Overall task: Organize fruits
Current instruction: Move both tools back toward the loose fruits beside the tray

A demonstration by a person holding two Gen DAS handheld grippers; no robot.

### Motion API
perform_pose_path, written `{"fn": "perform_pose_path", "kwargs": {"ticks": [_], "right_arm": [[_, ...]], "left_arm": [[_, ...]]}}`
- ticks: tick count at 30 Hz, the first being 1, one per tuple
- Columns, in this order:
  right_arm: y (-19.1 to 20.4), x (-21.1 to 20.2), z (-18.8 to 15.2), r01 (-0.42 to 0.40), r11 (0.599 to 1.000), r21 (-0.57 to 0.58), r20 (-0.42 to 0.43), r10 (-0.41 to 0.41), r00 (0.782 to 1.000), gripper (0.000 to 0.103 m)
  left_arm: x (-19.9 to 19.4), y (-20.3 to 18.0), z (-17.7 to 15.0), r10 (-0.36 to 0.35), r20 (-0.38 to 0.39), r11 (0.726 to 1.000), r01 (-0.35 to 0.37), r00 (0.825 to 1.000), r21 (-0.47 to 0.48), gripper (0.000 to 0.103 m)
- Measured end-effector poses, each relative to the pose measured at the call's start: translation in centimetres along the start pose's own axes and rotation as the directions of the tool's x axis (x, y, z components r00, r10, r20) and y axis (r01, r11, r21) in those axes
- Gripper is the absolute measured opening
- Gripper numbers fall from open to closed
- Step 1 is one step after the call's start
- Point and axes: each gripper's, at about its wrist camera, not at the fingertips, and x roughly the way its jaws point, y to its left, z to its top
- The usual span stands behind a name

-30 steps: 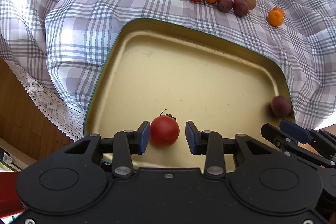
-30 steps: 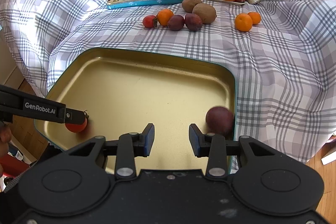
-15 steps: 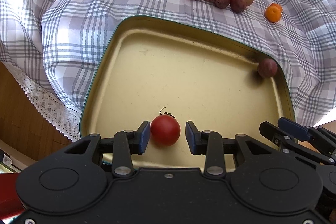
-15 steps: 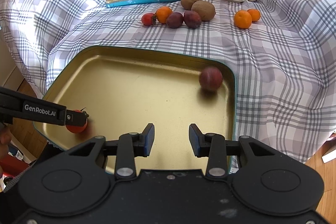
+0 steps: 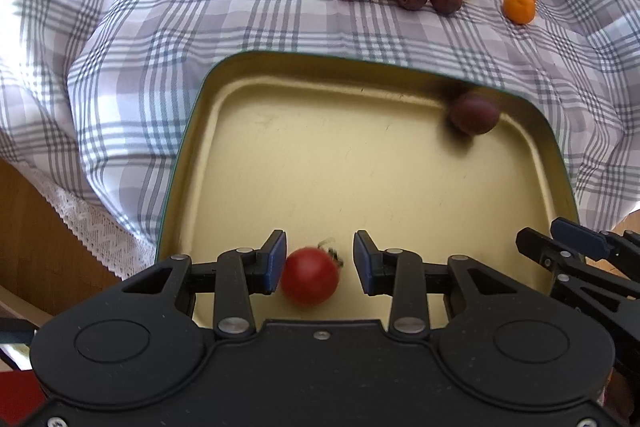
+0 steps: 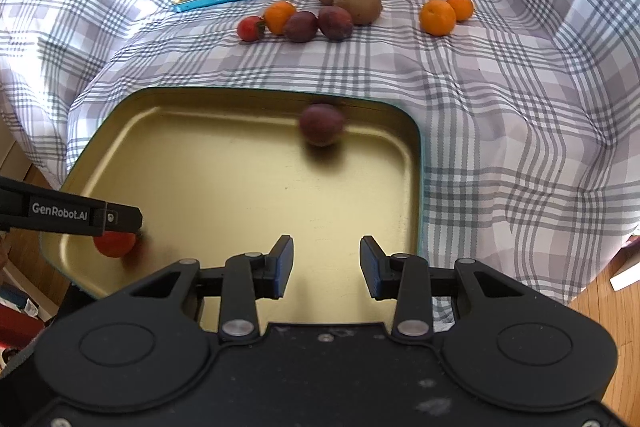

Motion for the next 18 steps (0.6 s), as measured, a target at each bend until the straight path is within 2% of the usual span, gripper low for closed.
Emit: {"fn": "perform_pose_path", "kwargs": {"ticks": [10,18], "right_arm": [[-1.0,0.6,1.9,0.01,0.999,0.031,0.003,-0.011,1.0,0.04],[-2.5,2.3,4.7,0.034,0.996,0.087,-0.018,-0.032,0.999,0.04]], "left_arm": [[-0.3,-0.9,3.2,0.03,0.083,0.998,-0.035,0.996,0.06,0.045],[1.1,-1.2,6.4,0.028,0.086,0.995,-0.036,0.996,0.092,0.045]]}}
